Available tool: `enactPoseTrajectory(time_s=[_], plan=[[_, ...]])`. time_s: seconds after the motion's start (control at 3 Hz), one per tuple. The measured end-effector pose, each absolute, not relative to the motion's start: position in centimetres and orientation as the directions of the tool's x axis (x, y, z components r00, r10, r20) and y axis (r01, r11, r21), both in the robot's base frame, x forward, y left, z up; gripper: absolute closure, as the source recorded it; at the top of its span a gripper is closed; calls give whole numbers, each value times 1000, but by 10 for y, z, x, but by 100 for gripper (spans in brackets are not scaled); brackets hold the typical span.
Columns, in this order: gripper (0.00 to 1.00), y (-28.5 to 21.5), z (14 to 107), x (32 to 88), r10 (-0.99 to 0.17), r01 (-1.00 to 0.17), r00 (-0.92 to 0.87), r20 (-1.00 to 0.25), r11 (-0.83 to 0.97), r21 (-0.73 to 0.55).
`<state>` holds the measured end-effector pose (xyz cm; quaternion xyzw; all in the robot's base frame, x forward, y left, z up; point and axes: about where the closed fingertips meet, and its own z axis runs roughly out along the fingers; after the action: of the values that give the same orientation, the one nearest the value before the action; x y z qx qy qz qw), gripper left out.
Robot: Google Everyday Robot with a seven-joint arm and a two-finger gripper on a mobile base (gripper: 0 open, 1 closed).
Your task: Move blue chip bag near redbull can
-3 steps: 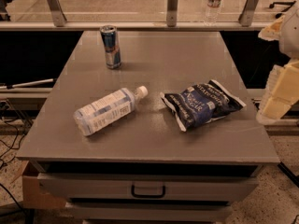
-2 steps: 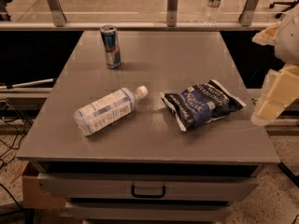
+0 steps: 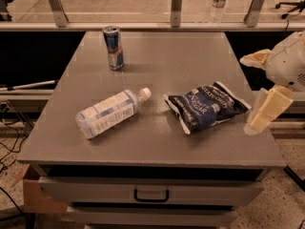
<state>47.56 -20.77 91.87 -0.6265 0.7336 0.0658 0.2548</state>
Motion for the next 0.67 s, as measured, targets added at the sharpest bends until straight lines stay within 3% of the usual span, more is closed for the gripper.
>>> enactPoseTrajectory(time_s=[0.67], plan=[[0,-194,877,499,-852,-970,-66,-519,177,-168]])
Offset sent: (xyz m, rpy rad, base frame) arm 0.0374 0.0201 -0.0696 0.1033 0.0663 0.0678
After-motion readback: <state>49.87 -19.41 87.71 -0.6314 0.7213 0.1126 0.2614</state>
